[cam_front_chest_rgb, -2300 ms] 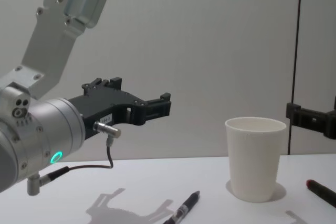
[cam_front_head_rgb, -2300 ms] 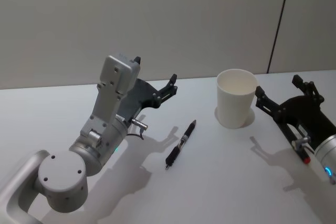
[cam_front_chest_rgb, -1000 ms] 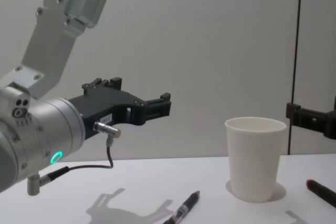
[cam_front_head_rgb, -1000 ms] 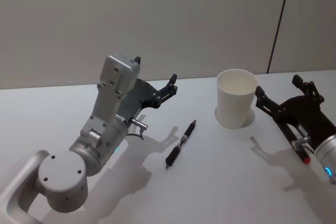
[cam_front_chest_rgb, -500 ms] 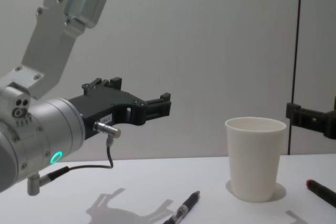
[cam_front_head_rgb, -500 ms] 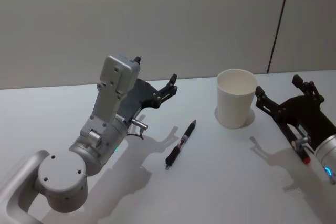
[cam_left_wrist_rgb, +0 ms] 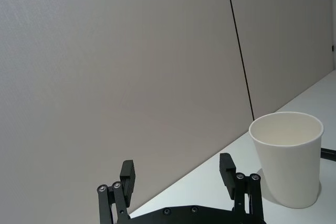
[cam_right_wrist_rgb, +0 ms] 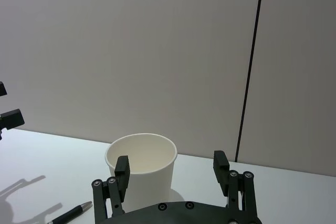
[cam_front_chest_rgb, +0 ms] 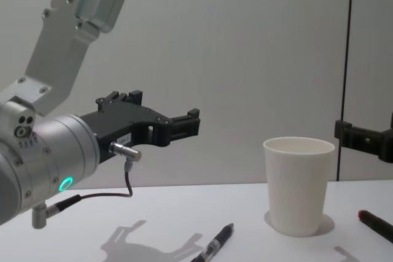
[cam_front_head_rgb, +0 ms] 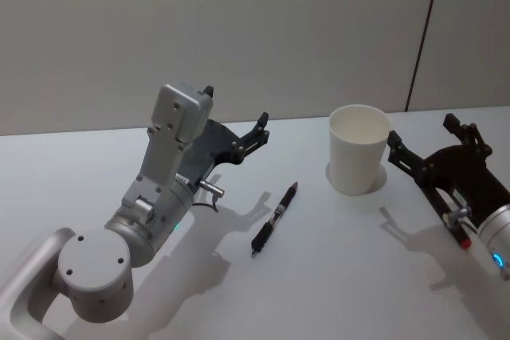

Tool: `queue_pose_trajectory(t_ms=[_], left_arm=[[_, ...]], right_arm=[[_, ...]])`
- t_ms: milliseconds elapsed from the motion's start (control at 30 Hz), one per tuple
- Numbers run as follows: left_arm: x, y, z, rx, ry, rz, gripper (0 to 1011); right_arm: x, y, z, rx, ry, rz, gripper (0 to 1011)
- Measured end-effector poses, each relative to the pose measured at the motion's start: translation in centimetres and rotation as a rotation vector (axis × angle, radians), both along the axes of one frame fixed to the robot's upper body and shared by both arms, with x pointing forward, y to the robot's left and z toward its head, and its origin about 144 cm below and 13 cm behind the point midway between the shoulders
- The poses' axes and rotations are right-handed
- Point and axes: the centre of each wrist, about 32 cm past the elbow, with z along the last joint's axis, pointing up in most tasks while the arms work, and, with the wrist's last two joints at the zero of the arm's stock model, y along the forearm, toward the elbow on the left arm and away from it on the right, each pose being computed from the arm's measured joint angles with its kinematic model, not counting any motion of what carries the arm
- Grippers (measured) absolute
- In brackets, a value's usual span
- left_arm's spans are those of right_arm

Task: Place the pen into the pen holder.

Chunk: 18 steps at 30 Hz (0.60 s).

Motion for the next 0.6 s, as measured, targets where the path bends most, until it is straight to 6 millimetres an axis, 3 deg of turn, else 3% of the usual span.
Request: queue_pose_trajectory(t_ms=[300,600], left_arm=[[0.0,0.0,0.0,0.000,0.000,0.000,1001],[0.0,0.0,0.0,0.000,0.000,0.000,1001]], right_arm=[[0.4,-0.1,0.0,-0.019,0.009,0.011,1001],[2.5,-0.7,-0.2,-0.102,0.072,0.038,1001]])
